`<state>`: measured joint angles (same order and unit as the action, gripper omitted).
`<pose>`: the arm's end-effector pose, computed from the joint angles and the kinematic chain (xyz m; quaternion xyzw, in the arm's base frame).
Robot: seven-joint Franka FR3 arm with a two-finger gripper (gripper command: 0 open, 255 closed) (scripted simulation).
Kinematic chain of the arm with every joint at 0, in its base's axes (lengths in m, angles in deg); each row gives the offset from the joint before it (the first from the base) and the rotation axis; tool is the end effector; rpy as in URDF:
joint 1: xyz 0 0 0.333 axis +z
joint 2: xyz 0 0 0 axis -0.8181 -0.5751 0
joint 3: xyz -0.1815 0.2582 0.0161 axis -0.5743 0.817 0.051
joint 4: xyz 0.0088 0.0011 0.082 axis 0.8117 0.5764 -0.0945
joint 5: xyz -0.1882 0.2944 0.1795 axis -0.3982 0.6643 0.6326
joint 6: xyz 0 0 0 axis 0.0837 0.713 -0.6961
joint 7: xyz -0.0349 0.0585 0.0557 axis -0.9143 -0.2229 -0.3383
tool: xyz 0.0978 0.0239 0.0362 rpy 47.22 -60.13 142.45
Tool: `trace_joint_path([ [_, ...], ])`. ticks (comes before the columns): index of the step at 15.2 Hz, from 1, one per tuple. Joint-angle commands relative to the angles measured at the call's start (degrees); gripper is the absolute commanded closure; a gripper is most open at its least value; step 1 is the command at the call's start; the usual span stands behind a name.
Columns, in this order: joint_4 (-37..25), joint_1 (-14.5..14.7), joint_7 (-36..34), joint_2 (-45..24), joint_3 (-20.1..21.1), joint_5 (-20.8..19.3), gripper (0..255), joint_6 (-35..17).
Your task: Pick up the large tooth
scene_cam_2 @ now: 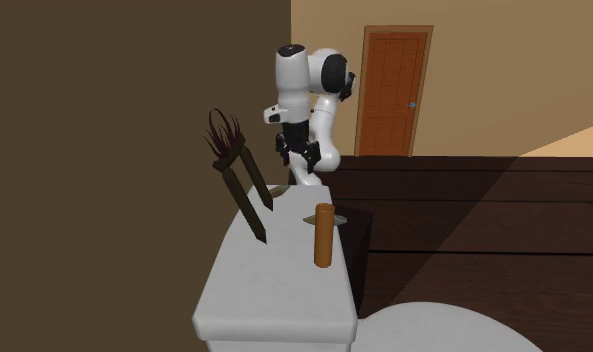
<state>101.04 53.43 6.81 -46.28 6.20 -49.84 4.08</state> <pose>0.3075 0.0813 0.5352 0.9899 -0.1007 -0.0968 0.0252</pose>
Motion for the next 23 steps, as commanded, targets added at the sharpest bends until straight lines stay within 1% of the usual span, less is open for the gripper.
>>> trace_joint_path([
  [1, -1.91, -1.09, -8.21, -1.91, 3.56, 2.20, 0, -0.94],
  [5, -6.54, -3.80, -23.61, -7.52, 10.64, 4.85, 0, -3.93],
  [9, -12.76, -7.30, -39.23, -14.93, 17.47, 4.92, 0, -6.85],
  [11, -16.43, -9.26, -47.25, -19.27, 20.81, 3.84, 0, -8.09],
  [13, -20.44, -11.10, -55.50, -24.09, 23.98, 1.88, 0, -9.08],
  [15, -24.81, -12.57, -64.01, -29.40, 26.81, -1.00, 0, -9.70],
  [17, -29.55, -13.51, -72.69, -35.18, 29.21, -4.72, 0, -9.79],
  [18, -29.96, -13.38, -73.42, -35.69, 29.22, -5.08, 0, -9.77],
  [23, -26.44, -13.17, -73.65, -36.08, 29.30, -5.27, 0, -13.59],
])
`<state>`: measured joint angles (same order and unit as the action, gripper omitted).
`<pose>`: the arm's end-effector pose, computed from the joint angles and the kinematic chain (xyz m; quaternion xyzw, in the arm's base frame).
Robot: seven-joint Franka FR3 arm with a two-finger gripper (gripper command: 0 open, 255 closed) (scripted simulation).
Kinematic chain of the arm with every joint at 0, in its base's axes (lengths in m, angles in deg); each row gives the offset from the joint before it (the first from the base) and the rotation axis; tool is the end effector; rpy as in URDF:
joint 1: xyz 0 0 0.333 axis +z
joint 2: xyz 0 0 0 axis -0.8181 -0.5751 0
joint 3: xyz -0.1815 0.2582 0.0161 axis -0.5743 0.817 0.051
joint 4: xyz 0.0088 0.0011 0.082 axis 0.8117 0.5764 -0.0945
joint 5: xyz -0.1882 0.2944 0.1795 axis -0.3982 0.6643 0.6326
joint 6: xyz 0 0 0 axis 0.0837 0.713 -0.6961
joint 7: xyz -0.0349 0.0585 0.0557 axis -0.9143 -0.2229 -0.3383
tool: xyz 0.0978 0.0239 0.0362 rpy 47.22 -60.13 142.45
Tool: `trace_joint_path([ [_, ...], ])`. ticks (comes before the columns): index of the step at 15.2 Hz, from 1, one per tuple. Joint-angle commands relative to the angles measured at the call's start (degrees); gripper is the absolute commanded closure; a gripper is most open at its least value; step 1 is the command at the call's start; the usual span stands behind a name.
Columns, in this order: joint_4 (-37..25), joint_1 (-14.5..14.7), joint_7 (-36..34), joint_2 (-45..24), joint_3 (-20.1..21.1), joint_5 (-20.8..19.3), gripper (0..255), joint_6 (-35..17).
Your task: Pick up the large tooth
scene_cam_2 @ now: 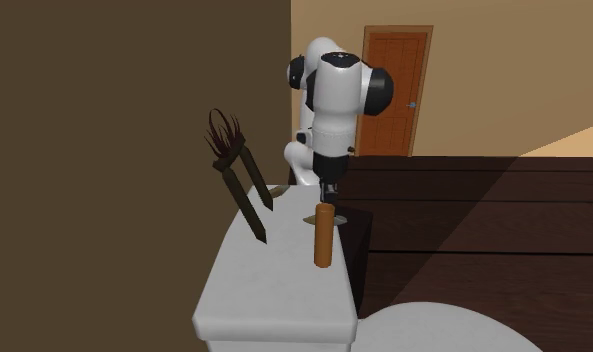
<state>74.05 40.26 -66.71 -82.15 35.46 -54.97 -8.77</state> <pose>0.4658 0.2430 0.5027 0.8361 -0.5439 -0.0275 0.0665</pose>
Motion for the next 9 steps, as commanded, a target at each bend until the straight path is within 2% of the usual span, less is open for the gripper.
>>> trace_joint_path([
  [1, 1.22, 0.01, -0.20, -0.34, 0.09, -0.20, 0, -1.51],
  [4, 2.24, 0.04, -0.33, -0.57, 0.16, -0.33, 0, -2.71],
  [5, 2.16, 0.04, -0.32, -0.61, 0.16, -0.35, 255, -2.65],
  [9, 2.13, 0.04, -0.33, -0.63, 0.16, -0.37, 255, -2.64],
])
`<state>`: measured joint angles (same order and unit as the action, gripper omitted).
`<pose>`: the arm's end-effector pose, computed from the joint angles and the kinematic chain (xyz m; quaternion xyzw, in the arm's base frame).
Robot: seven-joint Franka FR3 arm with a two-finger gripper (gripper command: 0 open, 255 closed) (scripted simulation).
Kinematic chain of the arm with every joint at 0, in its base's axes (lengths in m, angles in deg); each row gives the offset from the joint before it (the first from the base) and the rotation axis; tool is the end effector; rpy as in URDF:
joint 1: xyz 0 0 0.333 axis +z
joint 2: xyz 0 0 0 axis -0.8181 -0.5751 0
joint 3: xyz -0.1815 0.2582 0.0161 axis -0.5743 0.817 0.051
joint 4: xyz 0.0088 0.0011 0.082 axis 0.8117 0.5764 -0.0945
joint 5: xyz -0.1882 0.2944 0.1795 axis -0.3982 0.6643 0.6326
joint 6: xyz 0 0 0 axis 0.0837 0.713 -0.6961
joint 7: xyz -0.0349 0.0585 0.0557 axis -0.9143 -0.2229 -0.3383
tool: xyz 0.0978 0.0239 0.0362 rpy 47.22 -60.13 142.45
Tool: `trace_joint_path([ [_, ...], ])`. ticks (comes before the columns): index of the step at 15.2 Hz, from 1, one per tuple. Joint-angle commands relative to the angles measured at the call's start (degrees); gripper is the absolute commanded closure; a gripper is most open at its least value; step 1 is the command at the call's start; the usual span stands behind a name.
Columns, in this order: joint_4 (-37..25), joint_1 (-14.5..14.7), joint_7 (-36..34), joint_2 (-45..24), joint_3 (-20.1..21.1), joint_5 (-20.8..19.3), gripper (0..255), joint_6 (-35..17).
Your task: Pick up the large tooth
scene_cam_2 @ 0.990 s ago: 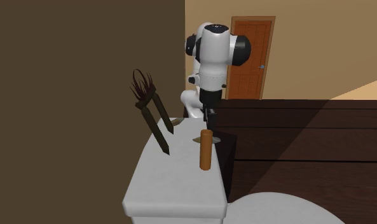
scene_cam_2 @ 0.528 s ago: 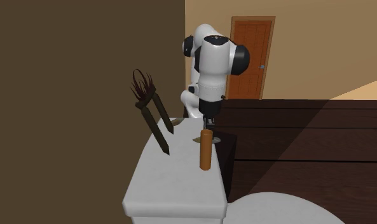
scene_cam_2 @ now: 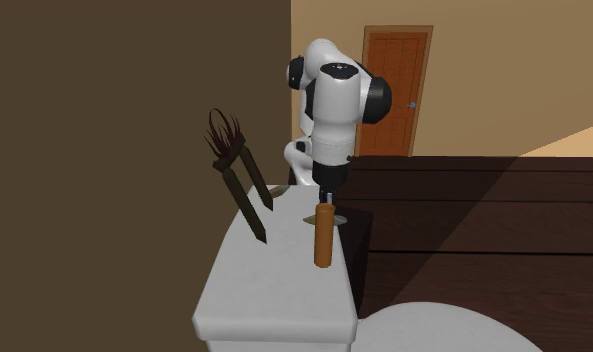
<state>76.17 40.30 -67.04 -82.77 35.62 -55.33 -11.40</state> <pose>0.4668 0.2427 0.4846 0.8357 -0.5444 -0.0272 0.0663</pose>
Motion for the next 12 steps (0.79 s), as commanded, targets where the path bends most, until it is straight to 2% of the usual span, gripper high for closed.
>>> trace_joint_path([
  [1, 0.00, 0.00, 0.00, 0.00, 0.00, 0.00, 255, 0.00],
  [5, 0.12, 0.01, 0.01, 0.05, 0.00, 0.04, 255, -0.07],
  [12, -4.67, -0.13, 0.41, 0.77, -0.29, 0.40, 255, 5.26],
])
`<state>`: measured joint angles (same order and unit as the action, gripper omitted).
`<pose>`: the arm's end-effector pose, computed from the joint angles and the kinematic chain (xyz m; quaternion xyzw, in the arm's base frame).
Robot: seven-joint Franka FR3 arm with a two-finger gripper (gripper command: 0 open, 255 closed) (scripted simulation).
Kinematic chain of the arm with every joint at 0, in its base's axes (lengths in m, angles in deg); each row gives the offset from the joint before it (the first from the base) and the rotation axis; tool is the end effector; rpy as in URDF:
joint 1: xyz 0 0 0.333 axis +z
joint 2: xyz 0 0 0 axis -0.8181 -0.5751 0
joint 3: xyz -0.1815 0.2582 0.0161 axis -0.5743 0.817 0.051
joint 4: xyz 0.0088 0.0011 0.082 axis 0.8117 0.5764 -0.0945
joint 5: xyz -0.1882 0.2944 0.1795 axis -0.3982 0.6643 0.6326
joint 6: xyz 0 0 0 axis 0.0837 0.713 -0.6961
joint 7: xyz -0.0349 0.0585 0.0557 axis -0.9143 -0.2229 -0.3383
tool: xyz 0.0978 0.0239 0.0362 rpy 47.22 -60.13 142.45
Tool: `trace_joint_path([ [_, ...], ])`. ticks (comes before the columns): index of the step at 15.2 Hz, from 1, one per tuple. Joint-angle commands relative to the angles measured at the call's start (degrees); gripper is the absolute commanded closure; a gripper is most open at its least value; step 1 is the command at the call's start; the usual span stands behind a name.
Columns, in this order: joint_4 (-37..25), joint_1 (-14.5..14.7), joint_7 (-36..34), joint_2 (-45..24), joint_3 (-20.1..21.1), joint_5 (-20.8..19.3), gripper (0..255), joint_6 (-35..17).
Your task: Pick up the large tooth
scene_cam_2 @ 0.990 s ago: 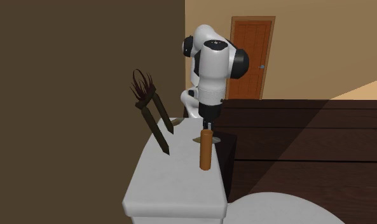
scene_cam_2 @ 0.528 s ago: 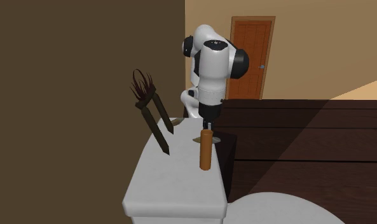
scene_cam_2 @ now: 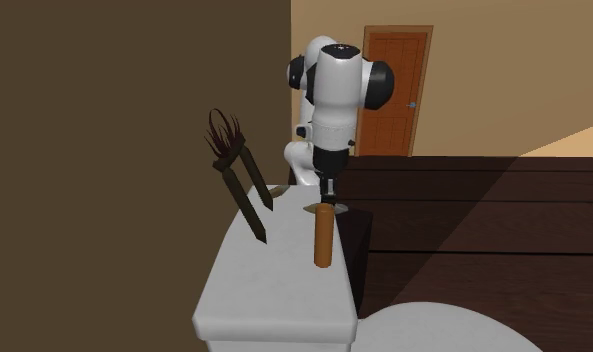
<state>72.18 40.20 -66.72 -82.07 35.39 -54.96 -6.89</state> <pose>0.4664 0.2431 0.5160 0.8357 -0.5445 -0.0271 0.0662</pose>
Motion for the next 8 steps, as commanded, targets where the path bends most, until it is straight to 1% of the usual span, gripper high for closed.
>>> trace_joint_path([
  [1, -1.42, -0.05, 0.11, 0.10, -0.09, 0.03, 255, 1.52],
  [8, -7.00, -0.15, 0.06, -0.11, -0.17, -0.14, 255, 6.93],
])
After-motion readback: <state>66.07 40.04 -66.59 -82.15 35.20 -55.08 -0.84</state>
